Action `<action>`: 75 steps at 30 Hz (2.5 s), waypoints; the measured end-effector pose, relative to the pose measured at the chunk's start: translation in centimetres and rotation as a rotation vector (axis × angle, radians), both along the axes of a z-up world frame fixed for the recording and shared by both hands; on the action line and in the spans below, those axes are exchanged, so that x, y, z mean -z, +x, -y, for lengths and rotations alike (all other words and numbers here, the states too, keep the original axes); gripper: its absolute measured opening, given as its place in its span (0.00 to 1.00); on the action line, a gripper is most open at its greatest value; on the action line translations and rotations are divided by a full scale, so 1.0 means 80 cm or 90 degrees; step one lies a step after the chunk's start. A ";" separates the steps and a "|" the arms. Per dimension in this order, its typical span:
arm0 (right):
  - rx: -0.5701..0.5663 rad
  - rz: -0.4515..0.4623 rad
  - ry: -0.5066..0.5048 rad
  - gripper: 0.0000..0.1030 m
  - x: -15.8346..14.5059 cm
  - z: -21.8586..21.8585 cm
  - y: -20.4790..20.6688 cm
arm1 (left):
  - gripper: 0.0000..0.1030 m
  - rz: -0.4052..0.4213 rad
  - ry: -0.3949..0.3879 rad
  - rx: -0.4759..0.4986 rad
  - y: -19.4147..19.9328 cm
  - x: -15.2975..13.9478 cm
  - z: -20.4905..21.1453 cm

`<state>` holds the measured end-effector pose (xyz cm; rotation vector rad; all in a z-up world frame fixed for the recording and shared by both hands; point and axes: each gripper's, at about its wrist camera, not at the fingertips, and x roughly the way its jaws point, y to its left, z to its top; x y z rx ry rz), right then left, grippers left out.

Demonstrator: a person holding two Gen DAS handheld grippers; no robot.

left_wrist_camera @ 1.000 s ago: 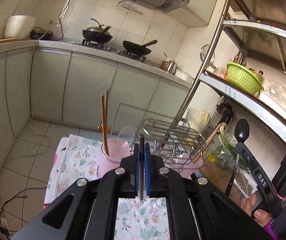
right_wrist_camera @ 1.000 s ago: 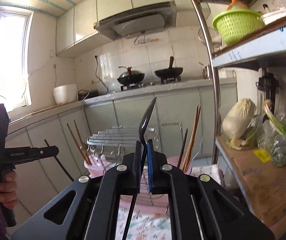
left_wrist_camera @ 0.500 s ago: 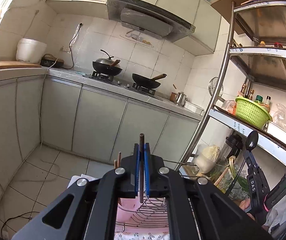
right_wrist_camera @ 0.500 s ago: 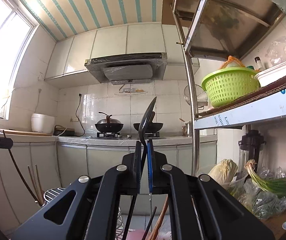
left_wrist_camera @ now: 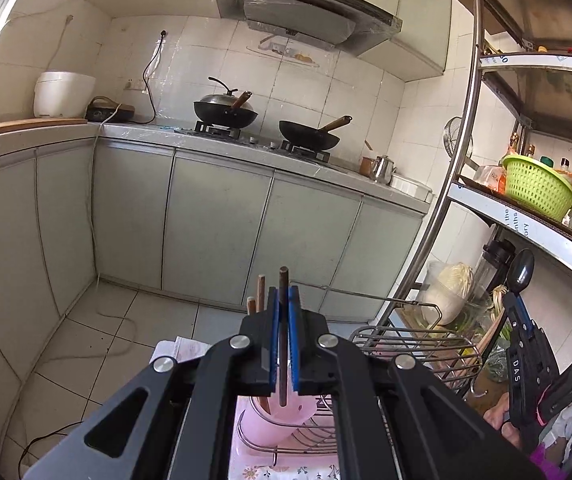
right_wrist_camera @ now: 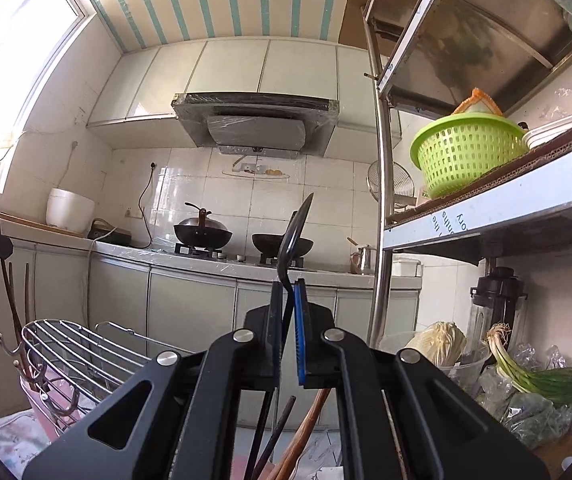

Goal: Organize utensils

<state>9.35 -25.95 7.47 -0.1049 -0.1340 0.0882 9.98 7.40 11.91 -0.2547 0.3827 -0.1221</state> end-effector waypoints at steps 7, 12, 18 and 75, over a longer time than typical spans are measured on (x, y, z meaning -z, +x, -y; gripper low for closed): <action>-0.014 -0.048 0.007 0.06 0.020 0.002 -0.006 | 0.04 -0.032 0.010 0.015 0.008 0.026 0.007; -0.024 -0.100 0.013 0.06 0.039 0.000 -0.006 | 0.04 -0.058 0.022 0.022 0.017 0.046 0.015; -0.035 -0.164 0.030 0.06 0.059 0.001 -0.002 | 0.04 -0.097 0.041 0.030 0.029 0.075 0.028; -0.038 -0.326 0.040 0.80 0.047 -0.045 -0.149 | 0.66 -0.038 0.086 -0.018 -0.145 0.089 0.095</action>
